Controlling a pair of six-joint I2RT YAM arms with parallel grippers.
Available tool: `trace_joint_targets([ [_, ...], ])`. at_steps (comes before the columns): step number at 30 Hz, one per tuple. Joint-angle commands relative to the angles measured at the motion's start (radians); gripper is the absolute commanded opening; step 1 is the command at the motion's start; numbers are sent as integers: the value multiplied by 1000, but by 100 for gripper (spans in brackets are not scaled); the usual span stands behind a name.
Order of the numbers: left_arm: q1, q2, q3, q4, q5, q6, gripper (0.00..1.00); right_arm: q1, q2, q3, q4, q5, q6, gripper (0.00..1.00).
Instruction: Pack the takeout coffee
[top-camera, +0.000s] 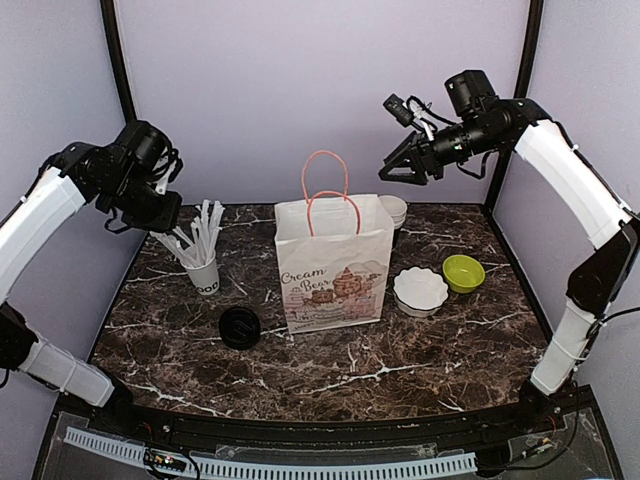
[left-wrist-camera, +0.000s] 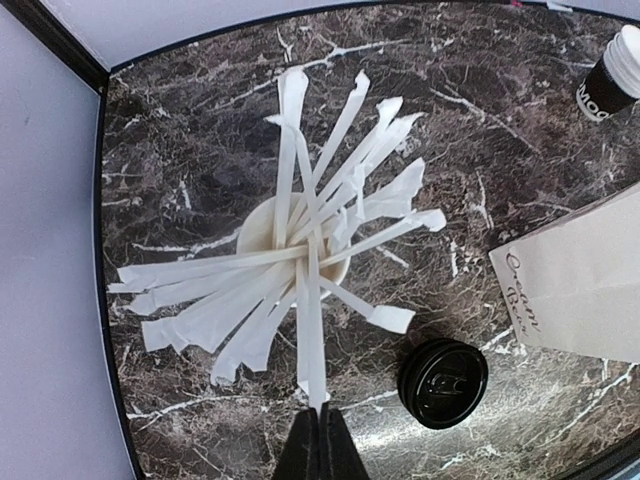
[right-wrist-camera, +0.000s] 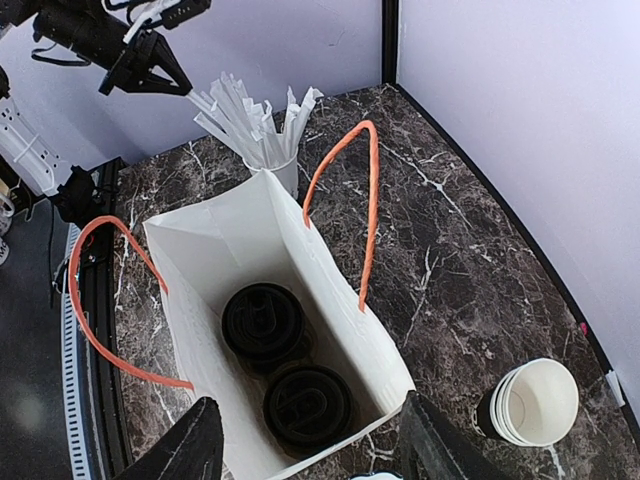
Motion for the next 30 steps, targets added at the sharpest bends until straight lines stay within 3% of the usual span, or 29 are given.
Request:
trace_joint_targets([
  [1,3,-17,144,-119,-12,9,0,-4,20,34,10,8,-10,60],
  [9,3,-51,309,-219,-29,-1,0,-4,22,42,-5,32,-24,60],
  [19,3,-55,486,-226,87,-28,0,-4,21,56,-24,45,-34,60],
  [23,-8,-50,535,-132,238,-37,0,-5,7,20,-6,63,-36,61],
  [26,-48,-73,486,36,371,-19,0,-12,5,4,1,77,-31,62],
  [30,-118,-30,465,110,492,6,0,-39,0,-13,12,97,-21,63],
])
